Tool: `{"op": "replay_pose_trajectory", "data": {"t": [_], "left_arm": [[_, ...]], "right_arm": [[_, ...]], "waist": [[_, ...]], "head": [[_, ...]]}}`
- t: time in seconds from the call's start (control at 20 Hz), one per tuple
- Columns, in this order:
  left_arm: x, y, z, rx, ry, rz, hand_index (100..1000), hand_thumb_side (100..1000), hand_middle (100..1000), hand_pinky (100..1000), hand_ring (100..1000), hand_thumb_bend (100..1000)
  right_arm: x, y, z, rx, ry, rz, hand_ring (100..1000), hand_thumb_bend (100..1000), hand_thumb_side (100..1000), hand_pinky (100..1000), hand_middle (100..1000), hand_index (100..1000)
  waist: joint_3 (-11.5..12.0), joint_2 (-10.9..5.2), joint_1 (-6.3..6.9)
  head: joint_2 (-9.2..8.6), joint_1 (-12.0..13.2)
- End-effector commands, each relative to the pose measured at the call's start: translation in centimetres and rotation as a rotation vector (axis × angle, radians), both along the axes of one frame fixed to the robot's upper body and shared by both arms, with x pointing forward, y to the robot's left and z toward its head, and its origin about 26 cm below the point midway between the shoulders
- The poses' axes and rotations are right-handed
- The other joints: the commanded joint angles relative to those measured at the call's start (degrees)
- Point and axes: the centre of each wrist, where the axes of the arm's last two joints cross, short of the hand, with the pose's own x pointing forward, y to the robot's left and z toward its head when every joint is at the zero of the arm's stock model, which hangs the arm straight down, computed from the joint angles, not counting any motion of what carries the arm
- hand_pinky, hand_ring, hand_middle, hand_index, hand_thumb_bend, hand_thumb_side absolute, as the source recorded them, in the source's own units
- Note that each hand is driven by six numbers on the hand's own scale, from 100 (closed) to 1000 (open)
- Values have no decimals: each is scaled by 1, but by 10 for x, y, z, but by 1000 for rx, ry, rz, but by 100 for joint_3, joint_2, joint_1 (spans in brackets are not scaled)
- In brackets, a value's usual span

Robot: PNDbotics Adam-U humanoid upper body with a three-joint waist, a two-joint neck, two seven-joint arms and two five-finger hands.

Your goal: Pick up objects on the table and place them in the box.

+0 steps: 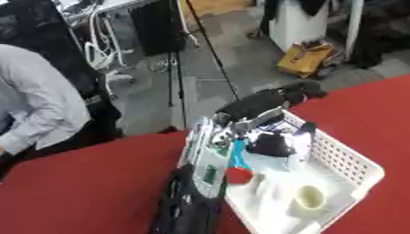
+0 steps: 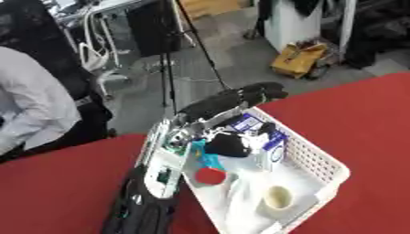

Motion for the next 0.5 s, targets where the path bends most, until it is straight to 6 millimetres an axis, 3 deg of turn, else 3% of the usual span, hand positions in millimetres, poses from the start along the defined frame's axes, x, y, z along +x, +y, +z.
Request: {"op": "replay_pose_trajectory", "data": {"t": [0.05, 0.1, 0.25, 0.3, 0.35, 0.4, 0.45, 0.5], "left_arm": [[-7, 5, 15, 246, -151, -129, 1000, 433, 1000, 1000, 1000, 100], [-9, 6, 18, 230, -179, -130, 1000, 378, 1000, 1000, 1000, 100], [-17, 10, 27, 111, -256, -150, 1000, 356, 1000, 1000, 1000, 100], [-22, 12, 32, 41, -289, -166, 973, 475, 972, 919, 971, 100], [-30, 17, 40, -94, -340, -196, 973, 475, 972, 919, 971, 100], [-38, 20, 47, -237, -380, -236, 950, 623, 927, 772, 901, 100], [-46, 23, 53, -384, -404, -286, 950, 623, 927, 772, 901, 100], [-54, 25, 59, -504, -414, -333, 918, 723, 883, 705, 853, 100]], "right_arm": [[-5, 0, 10, -32, -43, 0, 539, 100, 328, 701, 405, 401], [-5, 0, 10, -33, -43, -1, 539, 100, 331, 701, 405, 401], [-6, -2, 10, -38, -42, -5, 539, 100, 337, 701, 406, 403], [-6, -3, 10, -42, -42, -11, 542, 100, 366, 702, 415, 422], [-7, -4, 10, -47, -40, -16, 542, 100, 366, 702, 415, 422], [-8, -5, 10, -52, -38, -21, 550, 100, 406, 707, 426, 443], [-9, -6, 9, -57, -35, -27, 550, 100, 406, 707, 426, 443], [-10, -8, 9, -62, -31, -33, 565, 100, 448, 712, 440, 468]], "waist": [[1, -75, -129], [10, -75, -135], [45, -83, -160], [65, -96, -178], [97, -114, -196], [137, -140, -222], [177, -164, -241], [217, -194, -266]], "head": [[-41, -21], [-34, -29], [-6, -57], [26, -57], [66, -64], [129, -62], [187, -63], [259, -57]]}}
